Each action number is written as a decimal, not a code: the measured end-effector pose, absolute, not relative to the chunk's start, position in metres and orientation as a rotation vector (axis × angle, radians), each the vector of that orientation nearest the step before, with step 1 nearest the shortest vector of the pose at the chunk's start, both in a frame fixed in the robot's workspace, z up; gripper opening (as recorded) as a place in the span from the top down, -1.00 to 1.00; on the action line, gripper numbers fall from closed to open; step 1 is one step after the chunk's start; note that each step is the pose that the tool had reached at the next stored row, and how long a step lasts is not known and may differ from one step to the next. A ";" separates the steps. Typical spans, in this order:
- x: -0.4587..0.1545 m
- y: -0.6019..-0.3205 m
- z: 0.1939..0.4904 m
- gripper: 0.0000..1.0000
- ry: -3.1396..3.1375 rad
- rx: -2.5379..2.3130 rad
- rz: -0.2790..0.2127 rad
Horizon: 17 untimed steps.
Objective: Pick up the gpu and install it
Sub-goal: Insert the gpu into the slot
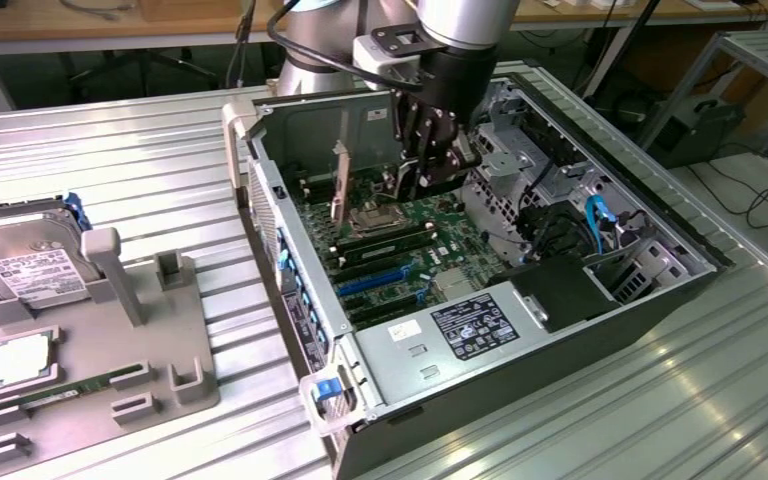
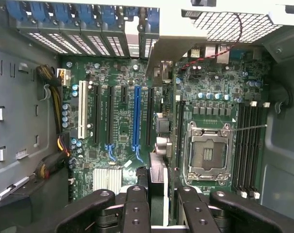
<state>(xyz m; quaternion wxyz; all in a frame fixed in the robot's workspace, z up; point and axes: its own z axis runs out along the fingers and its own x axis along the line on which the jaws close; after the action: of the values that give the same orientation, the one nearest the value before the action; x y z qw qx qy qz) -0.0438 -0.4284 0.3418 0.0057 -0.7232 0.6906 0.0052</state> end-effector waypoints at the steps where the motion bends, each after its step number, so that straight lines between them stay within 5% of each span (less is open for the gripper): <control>1: -0.044 -0.428 0.341 0.45 2.162 -2.264 0.016; 17: -0.044 -0.428 0.332 0.45 2.173 -2.275 0.042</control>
<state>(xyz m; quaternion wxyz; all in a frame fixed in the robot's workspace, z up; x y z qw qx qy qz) -0.0437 -0.4284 0.3316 -0.0025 -0.7231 0.6906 0.0134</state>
